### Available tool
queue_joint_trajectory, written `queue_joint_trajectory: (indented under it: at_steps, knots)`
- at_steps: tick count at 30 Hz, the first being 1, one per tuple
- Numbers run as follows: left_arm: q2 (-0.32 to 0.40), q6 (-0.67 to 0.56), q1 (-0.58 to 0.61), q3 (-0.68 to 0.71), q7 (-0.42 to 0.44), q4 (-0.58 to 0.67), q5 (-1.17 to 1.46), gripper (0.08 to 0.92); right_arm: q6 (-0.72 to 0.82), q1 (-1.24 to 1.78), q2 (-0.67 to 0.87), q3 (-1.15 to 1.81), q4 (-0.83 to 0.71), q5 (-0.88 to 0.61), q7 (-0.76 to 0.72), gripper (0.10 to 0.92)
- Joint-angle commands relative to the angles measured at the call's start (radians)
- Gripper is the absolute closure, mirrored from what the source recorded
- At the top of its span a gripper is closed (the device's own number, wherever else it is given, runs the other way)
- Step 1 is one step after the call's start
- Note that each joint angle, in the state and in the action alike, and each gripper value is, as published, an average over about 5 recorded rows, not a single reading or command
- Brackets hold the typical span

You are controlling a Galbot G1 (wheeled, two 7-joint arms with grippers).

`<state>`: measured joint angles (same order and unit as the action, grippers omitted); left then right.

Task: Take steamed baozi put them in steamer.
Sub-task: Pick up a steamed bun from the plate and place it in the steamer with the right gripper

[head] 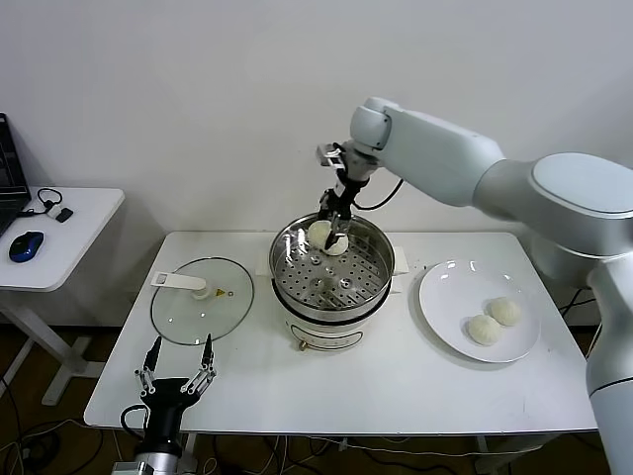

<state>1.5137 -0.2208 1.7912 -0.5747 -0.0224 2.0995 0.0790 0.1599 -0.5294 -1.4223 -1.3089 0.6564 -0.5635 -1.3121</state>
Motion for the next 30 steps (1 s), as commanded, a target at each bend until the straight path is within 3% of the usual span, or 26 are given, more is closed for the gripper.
queue_joint_trajectory:
  at_steps: [1,30]
  knots:
    - [0.0,0.003,-0.003,0.0,-0.001,-0.001,-0.002,0.177,0.007,0.081,-0.102,0.024,-0.098,0.027,0.003,0.372]
    - [0.0,-0.005,0.007,-0.007,-0.001,-0.01,0.011,0.177,-0.032,0.132,-0.143,0.069,-0.174,0.132,-0.007,0.372]
